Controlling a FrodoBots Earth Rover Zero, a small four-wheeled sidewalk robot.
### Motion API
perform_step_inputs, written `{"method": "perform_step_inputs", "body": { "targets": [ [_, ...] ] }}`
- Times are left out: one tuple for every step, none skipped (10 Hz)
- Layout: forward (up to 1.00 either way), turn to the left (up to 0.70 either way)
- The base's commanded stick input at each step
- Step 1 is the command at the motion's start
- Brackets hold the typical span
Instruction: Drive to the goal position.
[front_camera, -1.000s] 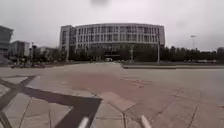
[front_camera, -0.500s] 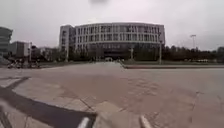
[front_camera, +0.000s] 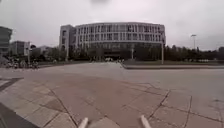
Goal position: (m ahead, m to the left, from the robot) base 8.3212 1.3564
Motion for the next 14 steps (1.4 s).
{"method": "perform_step_inputs", "body": {
  "targets": [
    [1.00, 0.02],
    [1.00, 0.02],
    [1.00, 0.02],
    [1.00, 0.02],
    [1.00, 0.02],
    [1.00, 0.02],
    [1.00, 0.02],
    [1.00, 0.02],
    [1.00, 0.02],
    [1.00, 0.02],
    [1.00, 0.02],
    [1.00, 0.02],
    [1.00, 0.02],
    [1.00, 0.02]
  ]
}}
